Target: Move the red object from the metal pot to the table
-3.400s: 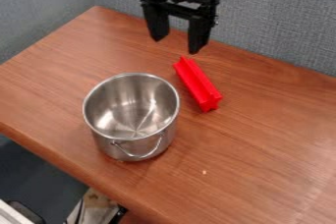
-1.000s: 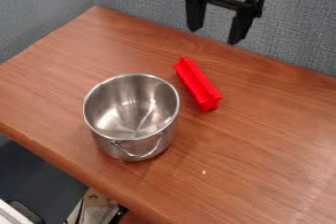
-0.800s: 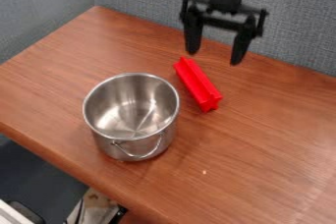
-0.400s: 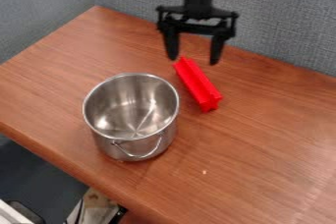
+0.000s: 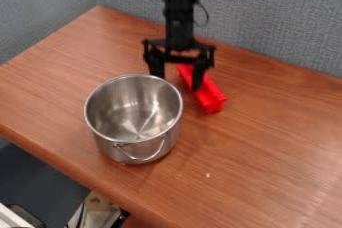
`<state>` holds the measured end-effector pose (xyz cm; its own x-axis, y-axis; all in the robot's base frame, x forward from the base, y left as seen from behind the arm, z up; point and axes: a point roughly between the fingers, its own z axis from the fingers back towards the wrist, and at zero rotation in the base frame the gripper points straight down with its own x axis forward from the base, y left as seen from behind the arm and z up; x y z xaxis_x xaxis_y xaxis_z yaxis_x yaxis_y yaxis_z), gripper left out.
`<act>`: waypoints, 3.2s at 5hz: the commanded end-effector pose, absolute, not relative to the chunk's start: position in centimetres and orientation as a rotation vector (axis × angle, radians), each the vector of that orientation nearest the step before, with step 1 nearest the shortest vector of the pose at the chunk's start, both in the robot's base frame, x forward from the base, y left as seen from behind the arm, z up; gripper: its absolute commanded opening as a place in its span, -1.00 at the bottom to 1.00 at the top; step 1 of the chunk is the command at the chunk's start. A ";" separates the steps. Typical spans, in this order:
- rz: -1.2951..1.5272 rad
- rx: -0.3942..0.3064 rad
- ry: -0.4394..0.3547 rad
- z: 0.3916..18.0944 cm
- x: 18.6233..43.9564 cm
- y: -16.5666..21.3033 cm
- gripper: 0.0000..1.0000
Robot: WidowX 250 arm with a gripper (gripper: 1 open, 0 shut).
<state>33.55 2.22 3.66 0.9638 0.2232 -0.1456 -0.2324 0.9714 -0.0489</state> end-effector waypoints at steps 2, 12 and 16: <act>0.046 -0.056 0.012 6.8 33.9 0.4 1.00; 0.311 -0.051 -0.154 10.1 34.9 -0.6 1.00; 0.363 -0.132 -0.197 8.3 29.9 -3.3 -1.00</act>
<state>29.37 -2.84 7.33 0.9159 0.3764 0.1393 -0.3569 0.9227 -0.1460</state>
